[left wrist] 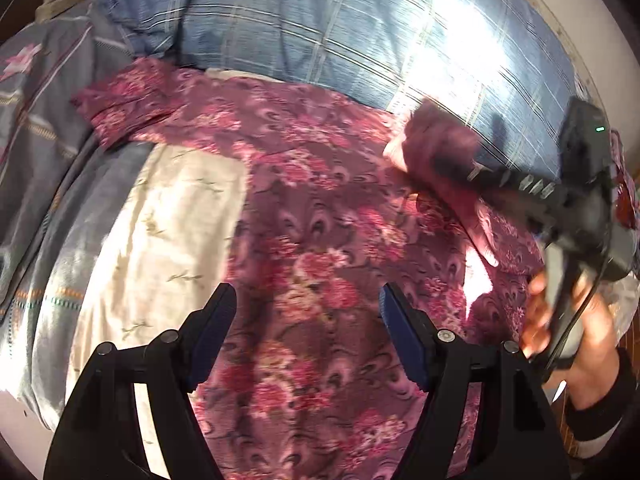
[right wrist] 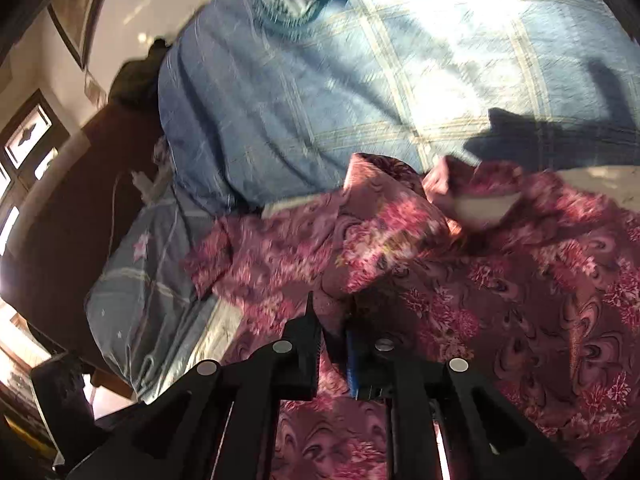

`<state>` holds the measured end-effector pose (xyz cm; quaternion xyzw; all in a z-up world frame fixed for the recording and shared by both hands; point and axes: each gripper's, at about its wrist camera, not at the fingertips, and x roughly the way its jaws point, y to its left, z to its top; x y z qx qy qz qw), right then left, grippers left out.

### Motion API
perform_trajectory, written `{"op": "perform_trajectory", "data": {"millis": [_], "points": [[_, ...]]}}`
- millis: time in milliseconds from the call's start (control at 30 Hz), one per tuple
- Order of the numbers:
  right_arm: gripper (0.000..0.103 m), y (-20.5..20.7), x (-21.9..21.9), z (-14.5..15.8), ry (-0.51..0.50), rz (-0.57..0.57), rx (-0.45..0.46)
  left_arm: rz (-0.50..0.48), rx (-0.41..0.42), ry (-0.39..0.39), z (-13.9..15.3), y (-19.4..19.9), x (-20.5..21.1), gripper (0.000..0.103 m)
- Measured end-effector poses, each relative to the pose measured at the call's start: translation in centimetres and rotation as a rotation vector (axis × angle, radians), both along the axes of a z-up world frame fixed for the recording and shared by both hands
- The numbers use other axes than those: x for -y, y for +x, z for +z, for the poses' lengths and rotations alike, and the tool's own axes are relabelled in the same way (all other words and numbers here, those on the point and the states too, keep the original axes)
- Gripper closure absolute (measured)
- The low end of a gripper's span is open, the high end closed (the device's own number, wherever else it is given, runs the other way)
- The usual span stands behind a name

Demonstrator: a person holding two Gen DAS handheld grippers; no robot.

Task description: Fold small clothes

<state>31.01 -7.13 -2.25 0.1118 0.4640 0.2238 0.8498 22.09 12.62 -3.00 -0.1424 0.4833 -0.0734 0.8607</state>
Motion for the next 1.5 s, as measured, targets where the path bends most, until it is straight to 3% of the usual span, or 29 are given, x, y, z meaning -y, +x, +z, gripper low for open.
{"op": "perform_trajectory", "data": {"millis": [67,167,200,267,467,633,667,700,733,967,1100,1133,1167,1267,1333,1400,1433,1500], "points": [[0.086,-1.3,-0.9,-2.0,-0.087,0.043,-0.07,0.008,-0.009,-0.018,-0.2,-0.1,-0.8,0.029],[0.084,-3.5,2.1,-0.8,-0.007,0.038,-0.061,-0.002,-0.013,-0.045,-0.3,0.3,-0.7,0.029],[0.081,-4.0,3.9,-0.1,0.031,0.01,-0.056,-0.01,-0.015,-0.057,-0.3,0.7,-0.3,0.029],[0.064,-5.6,9.1,0.8,0.095,-0.087,-0.049,-0.035,-0.023,-0.083,-0.5,1.6,0.9,0.029],[0.062,-10.1,21.7,-0.5,0.202,-0.347,-0.095,-0.106,-0.106,-0.173,-1.9,5.5,6.7,0.029],[0.063,-12.8,27.0,-3.4,0.324,-0.468,-0.125,-0.071,-0.117,-0.113,-2.8,7.3,9.6,0.03],[0.063,-13.1,27.6,-3.7,0.351,-0.479,-0.123,-0.055,-0.1,-0.128,-2.7,7.5,9.4,0.041],[0.063,-13.1,28.0,-4.0,0.378,-0.488,-0.124,-0.043,-0.085,-0.144,-2.4,7.7,9.2,0.06],[0.063,-13.1,28.6,-4.5,0.411,-0.501,-0.126,-0.035,-0.082,-0.153,-2.1,8.1,8.9,0.098],[0.062,-11.3,28.5,-6.7,0.636,-0.498,-0.138,0.085,0.015,-0.205,1.8,9.2,5.0,0.096],[0.069,-9.9,29.3,-7.9,0.74,-0.649,-0.144,0.095,0.016,-0.188,2.5,9.2,4.2,0.096],[0.075,-9.5,29.7,-8.1,0.781,-0.672,-0.155,0.094,0.007,-0.196,2.4,9.3,4.1,0.096],[0.101,-9.3,29.9,-8.0,0.786,-0.677,-0.163,0.096,0.003,-0.197,2.4,9.4,3.8,0.096],[0.1,-9.8,30.4,-4.6,0.681,-0.657,-0.02,0.076,-0.008,-0.176,1.3,9.2,4.5,0.094],[0.1,-10.2,30.5,-3.7,0.56,-0.65,0.034,0.048,-0.058,-0.112,-1.0,9.4,5.8,0.092],[0.1,-9.8,30.8,-5.6,0.465,-0.661,-0.046,0.036,-0.147,-0.063,-3.7,9.6,6.6,0.092],[0.1,-9.9,30.9,-6.9,0.462,-0.659,-0.104,0.036,-0.126,-0.063,-4.0,9.2,6.5,0.091],[0.101,-11.3,31.2,-7.1,0.505,-0.655,-0.114,0.007,-0.104,-0.059,-2.8,8.1,5.9,0.09]]}}
